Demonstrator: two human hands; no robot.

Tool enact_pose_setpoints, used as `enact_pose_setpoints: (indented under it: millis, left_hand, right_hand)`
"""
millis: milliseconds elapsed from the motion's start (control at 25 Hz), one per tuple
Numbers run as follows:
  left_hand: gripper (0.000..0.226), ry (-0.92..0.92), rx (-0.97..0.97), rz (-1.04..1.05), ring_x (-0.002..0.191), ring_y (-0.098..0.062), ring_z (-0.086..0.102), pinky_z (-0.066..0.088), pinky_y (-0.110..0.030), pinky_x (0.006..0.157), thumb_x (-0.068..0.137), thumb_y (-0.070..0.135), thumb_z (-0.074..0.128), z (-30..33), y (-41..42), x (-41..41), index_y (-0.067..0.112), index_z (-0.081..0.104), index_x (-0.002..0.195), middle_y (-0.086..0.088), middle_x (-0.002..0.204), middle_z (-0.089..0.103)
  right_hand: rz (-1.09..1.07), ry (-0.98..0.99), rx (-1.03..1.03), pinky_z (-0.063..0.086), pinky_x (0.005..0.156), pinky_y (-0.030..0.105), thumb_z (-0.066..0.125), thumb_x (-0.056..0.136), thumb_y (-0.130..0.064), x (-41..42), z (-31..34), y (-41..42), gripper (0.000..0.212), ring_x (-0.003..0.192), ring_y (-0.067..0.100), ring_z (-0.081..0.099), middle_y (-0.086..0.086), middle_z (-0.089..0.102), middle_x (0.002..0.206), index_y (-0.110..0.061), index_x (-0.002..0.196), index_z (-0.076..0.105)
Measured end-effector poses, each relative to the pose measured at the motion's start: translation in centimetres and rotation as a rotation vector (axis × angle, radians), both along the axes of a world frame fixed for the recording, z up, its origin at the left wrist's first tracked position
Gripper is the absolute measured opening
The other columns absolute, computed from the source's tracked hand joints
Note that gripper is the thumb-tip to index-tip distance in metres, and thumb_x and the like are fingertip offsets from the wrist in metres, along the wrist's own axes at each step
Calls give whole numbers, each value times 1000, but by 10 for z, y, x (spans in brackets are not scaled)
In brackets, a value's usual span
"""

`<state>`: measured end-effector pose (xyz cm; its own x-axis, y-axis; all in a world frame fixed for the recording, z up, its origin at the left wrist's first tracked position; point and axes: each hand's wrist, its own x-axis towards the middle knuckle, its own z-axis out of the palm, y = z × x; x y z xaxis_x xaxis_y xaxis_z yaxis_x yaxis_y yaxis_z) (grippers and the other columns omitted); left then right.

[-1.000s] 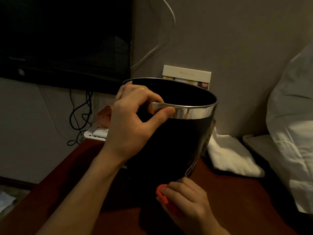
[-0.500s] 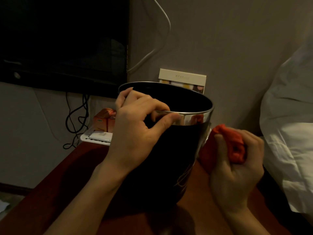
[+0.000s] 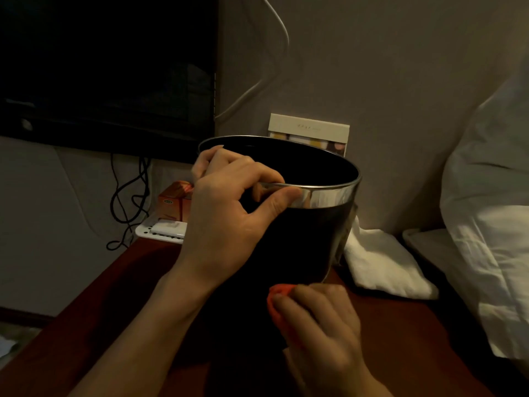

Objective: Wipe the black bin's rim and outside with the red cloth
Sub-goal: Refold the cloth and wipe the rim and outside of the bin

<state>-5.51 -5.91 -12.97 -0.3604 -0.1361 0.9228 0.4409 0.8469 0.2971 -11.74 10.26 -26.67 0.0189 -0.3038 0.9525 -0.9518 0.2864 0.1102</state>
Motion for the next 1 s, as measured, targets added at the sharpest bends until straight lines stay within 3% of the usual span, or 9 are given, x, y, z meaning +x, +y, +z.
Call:
enact_pose_setpoints:
  millis: [200, 360, 480, 560, 640, 720, 800, 920, 1000]
  left_hand:
    - [10, 0, 17, -15, 88, 5, 47, 28, -34, 100, 82, 42, 62, 1, 1, 0, 32, 59, 84, 18, 73, 55]
    - [10, 13, 22, -5, 87, 5, 46, 27, -32, 101, 82, 38, 67, 0, 3, -1, 31, 61, 83, 21, 73, 54]
    - [11, 19, 28, 2, 87, 5, 46, 28, -33, 100, 81, 38, 68, 0, 1, -3, 28, 64, 82, 22, 73, 53]
    - [12, 9, 16, -10, 86, 4, 47, 28, -34, 101, 82, 39, 66, 0, 1, -2, 27, 64, 83, 23, 73, 52]
    - [13, 1, 13, -21, 86, 5, 46, 28, -34, 101, 82, 39, 66, 0, 1, -1, 26, 65, 83, 24, 73, 50]
    - [12, -1, 25, -23, 86, 6, 45, 28, -33, 101, 82, 39, 67, 0, -2, -1, 27, 64, 83, 23, 72, 50]
    - [12, -2, 26, -32, 87, 5, 46, 27, -33, 102, 82, 39, 66, -1, -3, -1, 27, 64, 84, 21, 72, 51]
    - [13, -11, 20, -39, 87, 5, 46, 29, -36, 101, 81, 42, 64, -1, -3, -1, 29, 62, 83, 20, 72, 53]
    - [13, -14, 35, -30, 88, 7, 45, 32, -40, 99, 80, 42, 65, 1, -4, -1, 30, 62, 82, 19, 73, 54]
  right_hand:
    - [-150, -266, -332, 40, 92, 10, 68, 96, -18, -15, 63, 14, 23, 96, 16, 56, 3, 56, 109, -1, 110, 72]
    - [-83, -219, -324, 44, 92, 16, 68, 96, -17, -3, 69, -1, 19, 95, 19, 59, 0, 56, 110, -7, 112, 72]
    - [-26, -12, 1, 52, 72, 36, 70, 96, -18, 11, 38, -18, 14, 80, 27, 63, 8, 70, 103, -8, 98, 79]
    - [-21, 79, 126, 49, 63, 36, 72, 95, -18, 17, 23, -24, 15, 74, 27, 63, 10, 72, 99, -6, 92, 80]
    - [-54, 19, 35, 51, 71, 34, 73, 93, -17, 14, 32, -15, 16, 81, 24, 60, 9, 69, 100, -3, 92, 81]
    - [-161, -105, -187, 47, 90, 21, 75, 92, -13, 1, 57, 5, 17, 91, 17, 56, 12, 65, 105, 1, 100, 78]
    - [-222, -209, -334, 39, 96, 10, 73, 95, -15, -10, 75, 20, 21, 99, 10, 53, 17, 64, 105, 2, 109, 74]
    - [-138, -213, -251, 39, 97, 11, 70, 94, -19, -11, 49, 11, 24, 100, 9, 54, 6, 60, 109, -2, 111, 73]
    - [-25, -135, -100, 49, 86, 21, 73, 93, -19, -7, 12, 0, 19, 89, 16, 59, 4, 63, 108, -5, 105, 77]
